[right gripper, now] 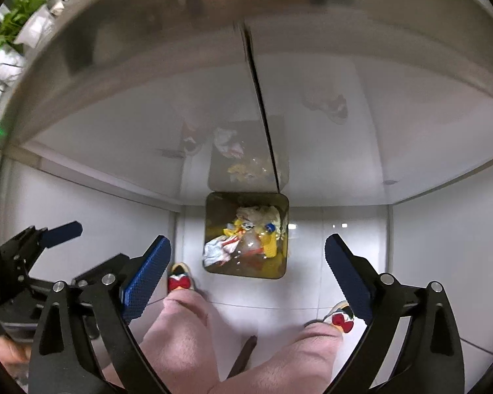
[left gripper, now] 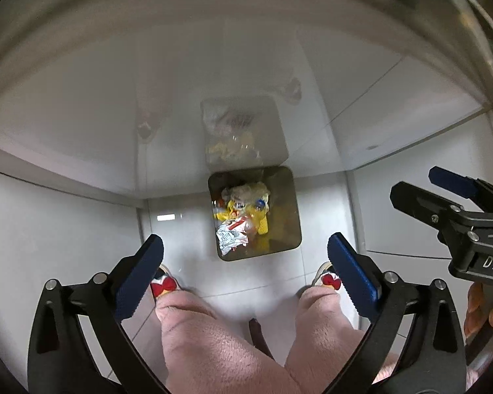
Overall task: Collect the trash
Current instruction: 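Open both tools to drop the wrapper and bottle into the bin, then grasp the foil ball with the left tool while the right grasps a small clear bag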
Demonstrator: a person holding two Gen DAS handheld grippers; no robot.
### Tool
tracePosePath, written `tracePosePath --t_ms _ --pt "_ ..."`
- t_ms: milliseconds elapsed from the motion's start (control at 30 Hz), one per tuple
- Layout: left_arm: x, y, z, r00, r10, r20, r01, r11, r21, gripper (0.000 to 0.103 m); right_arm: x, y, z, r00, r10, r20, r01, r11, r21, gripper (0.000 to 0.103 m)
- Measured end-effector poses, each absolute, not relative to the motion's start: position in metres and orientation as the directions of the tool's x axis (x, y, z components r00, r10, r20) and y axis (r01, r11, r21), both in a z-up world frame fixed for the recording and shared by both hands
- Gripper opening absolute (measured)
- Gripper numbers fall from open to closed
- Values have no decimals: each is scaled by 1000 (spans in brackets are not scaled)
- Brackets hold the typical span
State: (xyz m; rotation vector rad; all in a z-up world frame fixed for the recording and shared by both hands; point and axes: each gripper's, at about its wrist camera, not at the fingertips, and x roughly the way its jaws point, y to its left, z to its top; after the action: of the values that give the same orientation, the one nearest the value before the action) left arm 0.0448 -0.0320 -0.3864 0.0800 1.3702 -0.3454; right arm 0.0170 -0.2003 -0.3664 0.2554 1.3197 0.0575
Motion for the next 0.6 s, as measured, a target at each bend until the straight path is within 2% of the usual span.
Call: tracePosePath --t_ms 433,600 --pt "46 -25 -260 346 -262 -901 342 929 -139 95 25 -251 -235 494 147 -857 154 955 252 95" --pt "60 -29 -219 413 -288 -864 349 926 -143 95 43 -263 -205 549 125 -826 147 959 242 95"
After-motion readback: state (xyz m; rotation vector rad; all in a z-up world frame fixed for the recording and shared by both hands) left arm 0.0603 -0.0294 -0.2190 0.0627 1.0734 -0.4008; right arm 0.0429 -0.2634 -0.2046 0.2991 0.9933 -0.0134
